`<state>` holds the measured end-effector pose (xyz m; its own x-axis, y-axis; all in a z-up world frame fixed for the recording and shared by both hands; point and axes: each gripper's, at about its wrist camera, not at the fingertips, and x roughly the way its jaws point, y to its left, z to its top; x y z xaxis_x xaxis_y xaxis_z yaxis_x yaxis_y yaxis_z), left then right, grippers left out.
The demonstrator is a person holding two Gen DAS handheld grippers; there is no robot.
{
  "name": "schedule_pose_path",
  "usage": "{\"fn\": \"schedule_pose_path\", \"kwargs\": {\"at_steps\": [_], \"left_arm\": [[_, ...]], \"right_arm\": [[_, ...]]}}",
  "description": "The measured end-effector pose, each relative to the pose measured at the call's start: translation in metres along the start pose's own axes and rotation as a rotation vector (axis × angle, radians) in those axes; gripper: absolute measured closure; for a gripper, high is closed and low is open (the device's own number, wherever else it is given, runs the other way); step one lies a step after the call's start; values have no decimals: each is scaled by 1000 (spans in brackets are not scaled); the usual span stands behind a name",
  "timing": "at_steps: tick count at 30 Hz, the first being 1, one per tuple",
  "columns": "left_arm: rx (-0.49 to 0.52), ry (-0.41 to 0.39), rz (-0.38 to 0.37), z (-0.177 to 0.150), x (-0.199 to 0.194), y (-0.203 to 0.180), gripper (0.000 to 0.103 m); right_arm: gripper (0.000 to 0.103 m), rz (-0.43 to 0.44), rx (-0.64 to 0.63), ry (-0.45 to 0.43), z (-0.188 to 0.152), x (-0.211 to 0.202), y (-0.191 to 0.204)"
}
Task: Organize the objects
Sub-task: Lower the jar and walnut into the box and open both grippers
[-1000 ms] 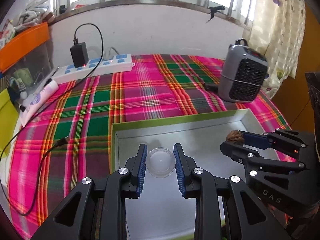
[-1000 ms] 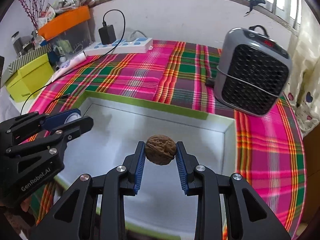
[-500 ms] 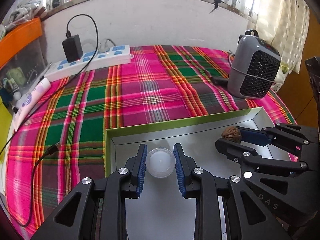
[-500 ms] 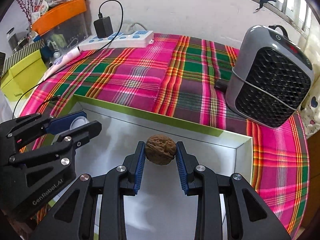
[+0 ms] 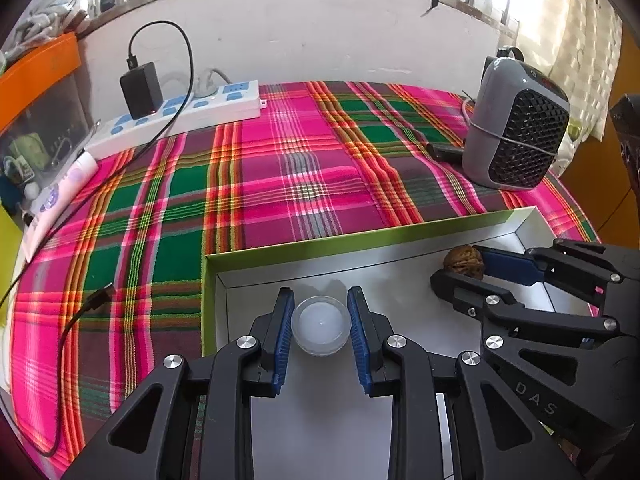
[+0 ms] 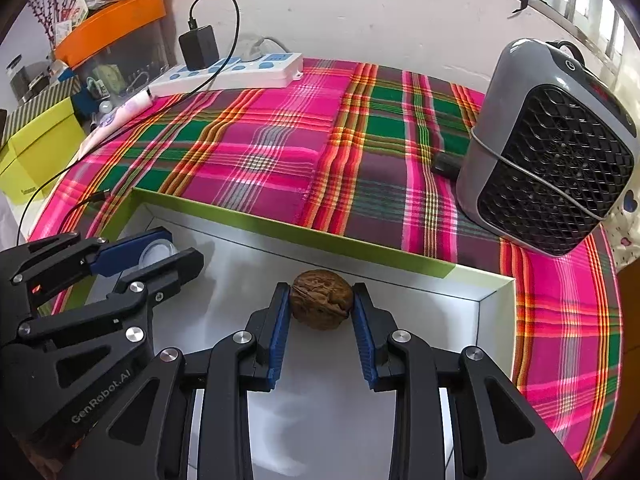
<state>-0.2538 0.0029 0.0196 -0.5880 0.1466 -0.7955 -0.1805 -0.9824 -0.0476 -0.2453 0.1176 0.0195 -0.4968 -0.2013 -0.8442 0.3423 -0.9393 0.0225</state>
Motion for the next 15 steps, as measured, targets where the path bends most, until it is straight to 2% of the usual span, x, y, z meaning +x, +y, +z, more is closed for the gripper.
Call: {"fn": "schedule_pose_path", "kwargs": {"at_steps": [10,15], "left_arm": [[9,3,-4,-1,1,-1,77],[5,2,-9,-1,0,-1,71]], "right_arm": [[71,-1,7,-4,0,0,-1],[71,6,15,-7,0,1,-2]]}}
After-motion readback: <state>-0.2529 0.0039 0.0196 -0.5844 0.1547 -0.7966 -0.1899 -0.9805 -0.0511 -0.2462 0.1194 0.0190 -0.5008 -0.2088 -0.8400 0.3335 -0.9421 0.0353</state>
